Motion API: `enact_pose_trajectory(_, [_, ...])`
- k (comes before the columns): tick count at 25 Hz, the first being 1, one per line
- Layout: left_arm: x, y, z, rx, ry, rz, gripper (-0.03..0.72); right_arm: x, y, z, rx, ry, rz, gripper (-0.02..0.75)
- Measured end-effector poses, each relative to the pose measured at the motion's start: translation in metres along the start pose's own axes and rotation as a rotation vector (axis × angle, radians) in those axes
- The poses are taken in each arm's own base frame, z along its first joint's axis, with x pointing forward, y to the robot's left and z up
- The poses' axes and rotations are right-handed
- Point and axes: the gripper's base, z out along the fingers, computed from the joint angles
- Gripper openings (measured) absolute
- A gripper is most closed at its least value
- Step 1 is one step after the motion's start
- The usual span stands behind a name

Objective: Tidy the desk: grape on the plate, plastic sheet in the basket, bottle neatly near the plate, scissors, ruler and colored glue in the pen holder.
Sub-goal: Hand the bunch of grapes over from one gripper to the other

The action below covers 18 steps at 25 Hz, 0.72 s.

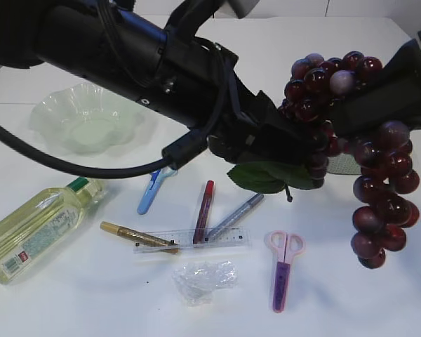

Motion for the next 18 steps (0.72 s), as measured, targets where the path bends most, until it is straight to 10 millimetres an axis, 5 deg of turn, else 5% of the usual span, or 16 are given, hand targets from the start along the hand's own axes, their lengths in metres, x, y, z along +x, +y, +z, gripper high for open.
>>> enact_pose_trajectory(18, [-0.0049, 0.0022, 0.0052, -0.052, -0.059, -0.021, 0.606, -0.0005, 0.0002, 0.0000, -0.003, -0.006, 0.002, 0.185])
